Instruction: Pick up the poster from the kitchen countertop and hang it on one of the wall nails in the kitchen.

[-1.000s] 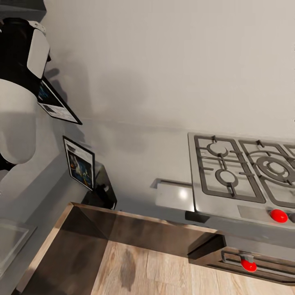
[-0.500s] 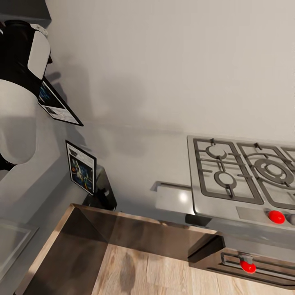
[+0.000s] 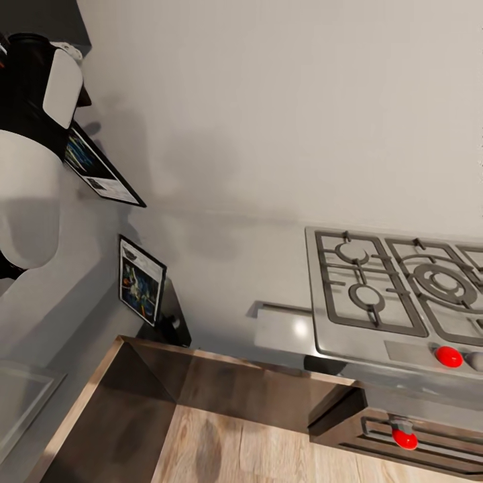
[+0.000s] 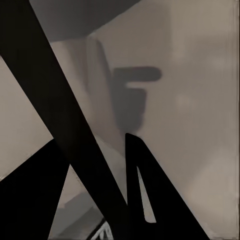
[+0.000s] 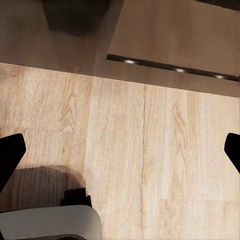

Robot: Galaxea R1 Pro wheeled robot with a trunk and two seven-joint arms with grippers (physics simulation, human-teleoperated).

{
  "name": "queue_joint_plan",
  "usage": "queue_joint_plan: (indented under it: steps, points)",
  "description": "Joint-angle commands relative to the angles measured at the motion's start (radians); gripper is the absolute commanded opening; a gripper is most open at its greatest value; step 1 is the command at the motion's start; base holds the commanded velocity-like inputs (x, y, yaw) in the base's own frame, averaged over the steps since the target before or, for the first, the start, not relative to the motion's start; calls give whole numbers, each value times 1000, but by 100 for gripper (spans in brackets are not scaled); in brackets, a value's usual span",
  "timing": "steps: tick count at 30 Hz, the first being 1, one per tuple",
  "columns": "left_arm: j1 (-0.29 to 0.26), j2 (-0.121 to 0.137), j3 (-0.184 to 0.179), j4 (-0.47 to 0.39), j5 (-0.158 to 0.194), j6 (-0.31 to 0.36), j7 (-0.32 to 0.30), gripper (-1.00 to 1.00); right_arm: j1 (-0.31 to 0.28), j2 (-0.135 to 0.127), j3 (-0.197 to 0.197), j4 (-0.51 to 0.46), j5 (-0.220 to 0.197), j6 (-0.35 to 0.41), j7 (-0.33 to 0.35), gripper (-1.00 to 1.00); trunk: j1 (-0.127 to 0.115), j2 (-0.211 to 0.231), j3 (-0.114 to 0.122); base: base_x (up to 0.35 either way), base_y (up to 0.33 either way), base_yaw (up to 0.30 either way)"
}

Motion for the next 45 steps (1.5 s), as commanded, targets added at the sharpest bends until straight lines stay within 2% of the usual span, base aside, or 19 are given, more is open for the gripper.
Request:
queue_joint_plan:
  steps: [1, 7, 29, 45]
  points:
    - [-1, 1, -3, -1, 17, 3, 7, -100, 0, 0, 1, -1, -1, -2, -3, 100, 0, 0, 1, 0, 0, 0]
    - [-1, 1, -3, -1, 30, 3, 7, -100, 0, 0, 0, -1, -1, -2, -3, 100, 0, 0, 11, 0, 0, 0]
    - [-1, 1, -3, 1, 32, 3, 7, -100, 0, 0, 0, -1, 0, -3, -3, 100, 0, 0, 47, -31, -24, 0]
    - [-1, 1, -3, 1, 32, 4, 7, -100, 0, 0, 1, -1, 0, -2, -3, 100, 0, 0, 51, -167, -142, 0]
